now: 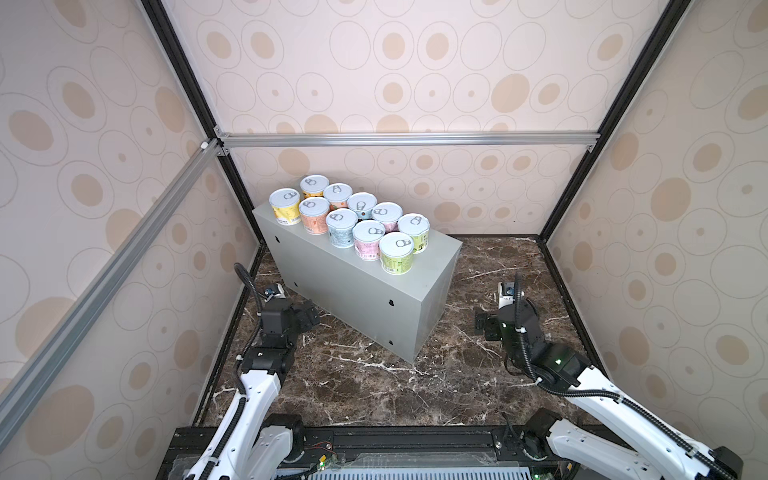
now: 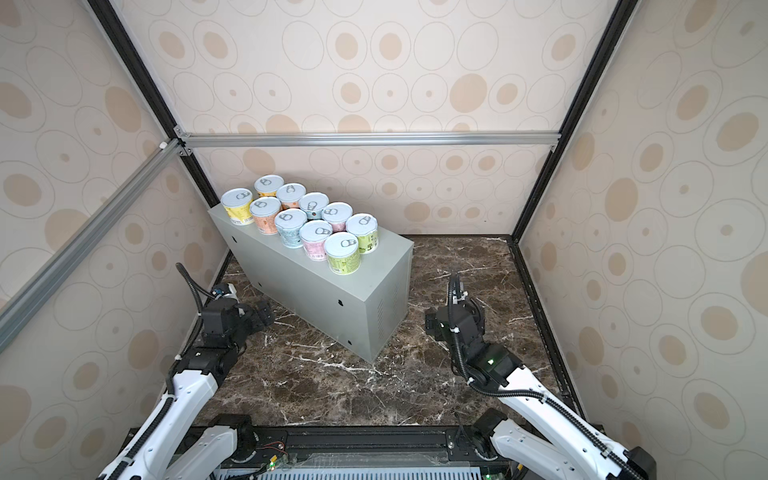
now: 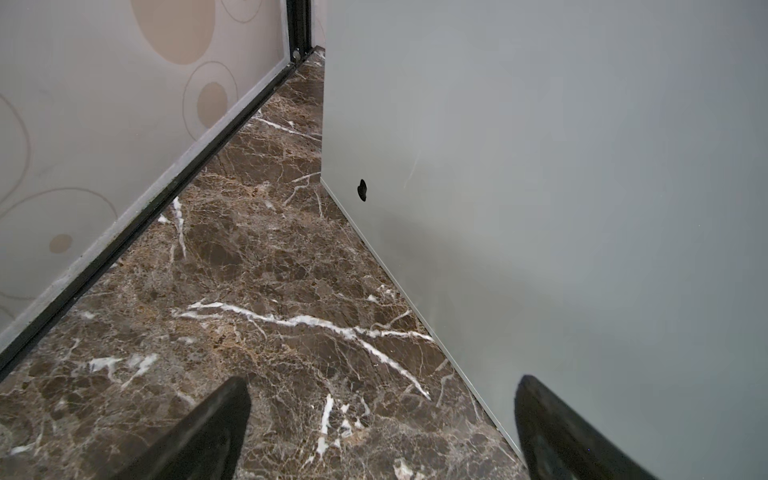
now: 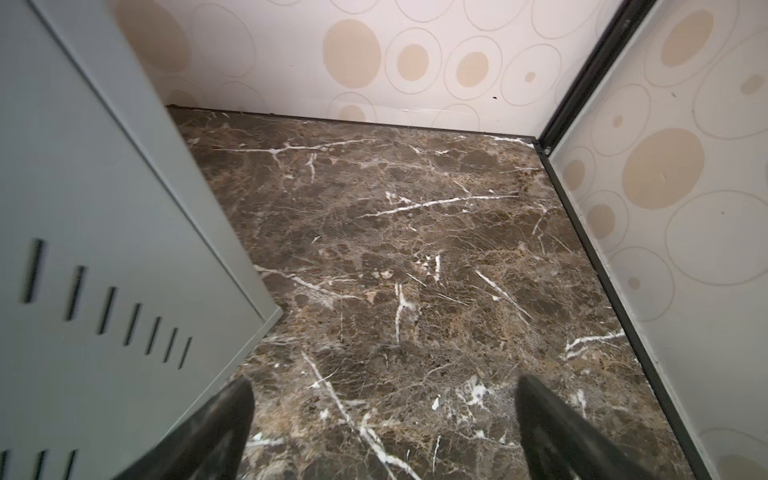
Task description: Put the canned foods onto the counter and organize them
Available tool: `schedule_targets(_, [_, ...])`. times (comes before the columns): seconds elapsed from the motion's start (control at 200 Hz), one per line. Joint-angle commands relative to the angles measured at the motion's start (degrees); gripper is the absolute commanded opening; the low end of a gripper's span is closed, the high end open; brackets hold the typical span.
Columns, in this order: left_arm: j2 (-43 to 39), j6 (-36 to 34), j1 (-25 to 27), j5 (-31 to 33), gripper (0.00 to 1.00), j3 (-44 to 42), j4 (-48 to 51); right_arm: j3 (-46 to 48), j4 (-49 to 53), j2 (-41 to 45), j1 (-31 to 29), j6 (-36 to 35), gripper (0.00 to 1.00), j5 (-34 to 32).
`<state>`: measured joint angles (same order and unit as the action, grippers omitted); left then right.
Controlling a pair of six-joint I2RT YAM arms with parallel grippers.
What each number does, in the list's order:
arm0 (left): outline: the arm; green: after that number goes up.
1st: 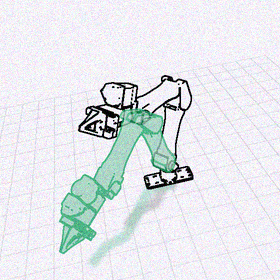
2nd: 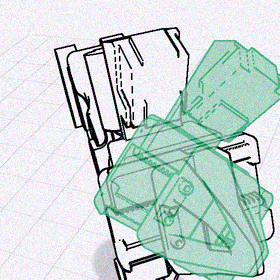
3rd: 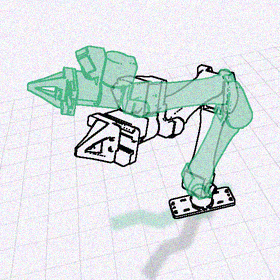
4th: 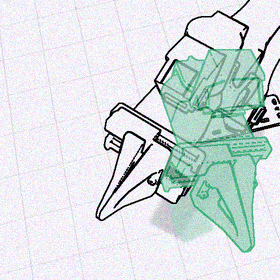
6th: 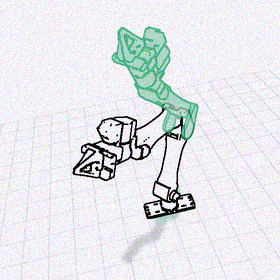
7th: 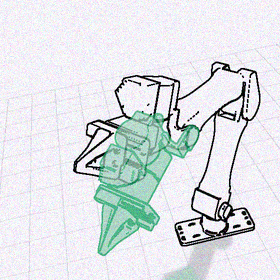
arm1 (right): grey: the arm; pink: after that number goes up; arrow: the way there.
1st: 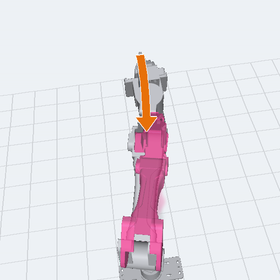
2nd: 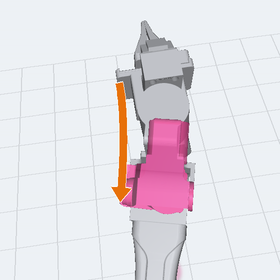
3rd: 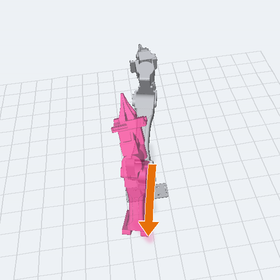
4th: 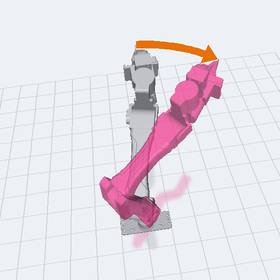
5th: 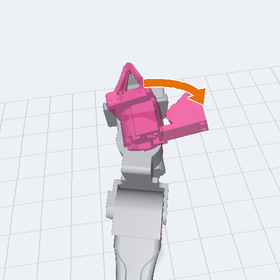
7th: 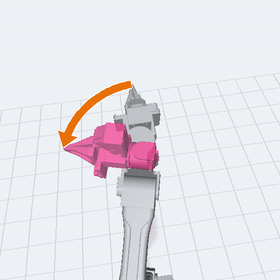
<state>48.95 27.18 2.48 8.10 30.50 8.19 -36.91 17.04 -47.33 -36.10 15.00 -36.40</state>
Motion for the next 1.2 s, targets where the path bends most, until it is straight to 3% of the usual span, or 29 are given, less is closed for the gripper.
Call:
schedule_targets(0.0, [-1.16,-1.26,-0.72,3.56,0.99,-3.4,-12.0,4.74,-14.57,0.32,1.5,-3.78,1.0,-5.65])
schedule_targets(0.205, [-1.57,-3.87,-0.72,5.14,0.99,-13.73,-30.68,9.44,-24.12,-4.0,4.34,-9.87,1.0,-8.55])
schedule_targets(0.36, [5.8,-10.28,-0.72,6.94,0.99,-13.35,-37.65,12.3,-32.4,-9.29,7.6,-12.06,1.0,-8.63])
schedule_targets(0.485, [14.72,-13.18,-0.81,8.15,0.99,-11.93,-41.15,11.1,-33.03,-14.3,11.34,-10.73,1.0,-8.78])
schedule_targets(0.68, [25.32,-15.42,-1.34,5.31,0.99,-11.78,-51.61,11.12,-33.78,-17.87,18.54,-8.08,1.0,-3.49])
schedule_targets(0.86, [32.1,-15.45,-1.34,4.36,0.99,-12.18,-61.86,14.25,-42.0,-20.89,24.01,-4.48,1.0,-1.13])
schedule_targets(0.965, [34.32,-17.24,-1.32,4.11,0.99,-10.13,-61.67,14.67,-45.66,-24.17,26.02,-4.0,1.0,-0.98])
schedule_targets(1.105, [33.67,-20.12,-1.38,3.8,0.99,-10.22,-61.77,12.69,-39.73,-24.4,27.13,-4.14,1.0,0.84])
schedule_targets(1.195, [31.66,-20.83,-2.06,3.84,0.99,-9.41,-56.4,12.52,-35.57,-21.44,27.09,-4.08,1.0,1.22])
